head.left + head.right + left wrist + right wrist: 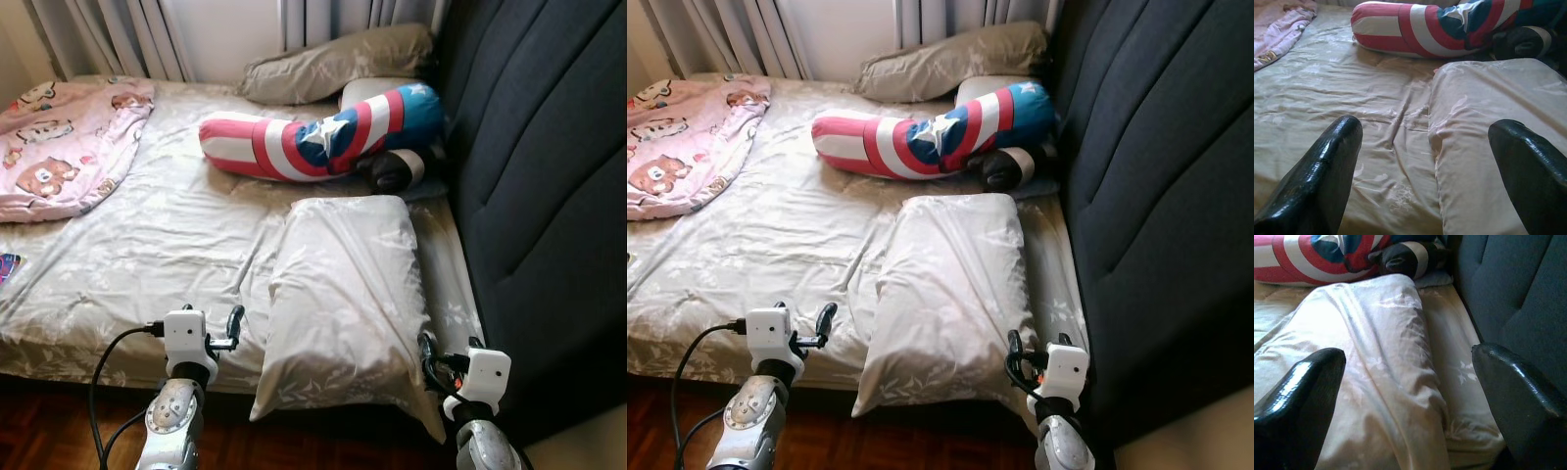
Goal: Clean up the room
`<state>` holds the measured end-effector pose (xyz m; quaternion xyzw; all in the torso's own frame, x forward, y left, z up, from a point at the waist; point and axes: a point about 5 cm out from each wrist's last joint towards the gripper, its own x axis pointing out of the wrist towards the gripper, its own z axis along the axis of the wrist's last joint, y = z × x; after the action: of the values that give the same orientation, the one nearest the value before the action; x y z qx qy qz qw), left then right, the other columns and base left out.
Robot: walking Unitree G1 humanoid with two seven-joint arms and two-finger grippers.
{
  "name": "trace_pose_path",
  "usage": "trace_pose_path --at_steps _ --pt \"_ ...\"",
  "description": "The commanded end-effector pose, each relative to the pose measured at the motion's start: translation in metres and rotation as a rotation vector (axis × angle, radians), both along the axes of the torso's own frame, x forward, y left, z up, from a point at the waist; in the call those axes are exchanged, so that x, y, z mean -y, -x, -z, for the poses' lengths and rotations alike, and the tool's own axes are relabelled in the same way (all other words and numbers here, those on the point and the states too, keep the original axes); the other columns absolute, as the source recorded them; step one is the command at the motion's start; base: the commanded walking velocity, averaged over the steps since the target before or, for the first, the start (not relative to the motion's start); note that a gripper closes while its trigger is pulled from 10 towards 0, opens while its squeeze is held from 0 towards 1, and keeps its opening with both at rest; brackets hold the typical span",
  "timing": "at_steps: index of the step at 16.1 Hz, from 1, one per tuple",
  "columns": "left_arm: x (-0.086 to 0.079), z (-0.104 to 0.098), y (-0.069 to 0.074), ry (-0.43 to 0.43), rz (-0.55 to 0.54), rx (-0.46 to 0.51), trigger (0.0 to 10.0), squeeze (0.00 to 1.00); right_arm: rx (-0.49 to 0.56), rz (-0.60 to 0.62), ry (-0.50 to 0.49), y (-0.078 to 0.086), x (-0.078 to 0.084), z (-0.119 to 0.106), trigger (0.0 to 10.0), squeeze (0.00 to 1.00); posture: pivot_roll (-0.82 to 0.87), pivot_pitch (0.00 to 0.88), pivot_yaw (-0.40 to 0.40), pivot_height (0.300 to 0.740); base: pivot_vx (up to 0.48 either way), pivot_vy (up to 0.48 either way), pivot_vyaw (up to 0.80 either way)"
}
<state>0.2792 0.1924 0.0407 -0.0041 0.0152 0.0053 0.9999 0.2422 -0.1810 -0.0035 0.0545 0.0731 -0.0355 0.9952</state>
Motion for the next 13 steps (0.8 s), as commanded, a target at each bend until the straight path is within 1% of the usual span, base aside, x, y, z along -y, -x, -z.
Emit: trace_pose_path --at_steps 1,6,10,13 --pt "0.0 -0.002 -0.001 0.001 0.006 0.002 10.0 0.0 -0.009 0.0 0.004 0.0 0.001 0.0 10.0 0.0 -0.01 0.0 -0.063 0.74 0.289 0.0 0.0" --pt "0.005 -0.003 -0.002 0.01 0.016 0.007 10.0 0.0 -0.002 -0.007 0.009 -0.005 0.001 -0.003 10.0 0.0 -0.01 0.0 -0.072 0.74 0.296 0.0 0.0" --pt "0.002 -0.005 -0.004 0.013 0.011 0.01 10.0 0.0 -0.01 -0.007 0.005 -0.009 0.001 -0.004 10.0 0.0 -0.01 0.0 -0.073 0.74 0.298 0.0 0.0" --pt "0.0 -0.008 -0.005 0.01 0.008 0.016 10.0 0.0 -0.025 -0.01 0.006 -0.011 0.001 -0.004 10.0 0.0 -0.01 0.0 -0.073 0.74 0.294 0.0 -0.68"
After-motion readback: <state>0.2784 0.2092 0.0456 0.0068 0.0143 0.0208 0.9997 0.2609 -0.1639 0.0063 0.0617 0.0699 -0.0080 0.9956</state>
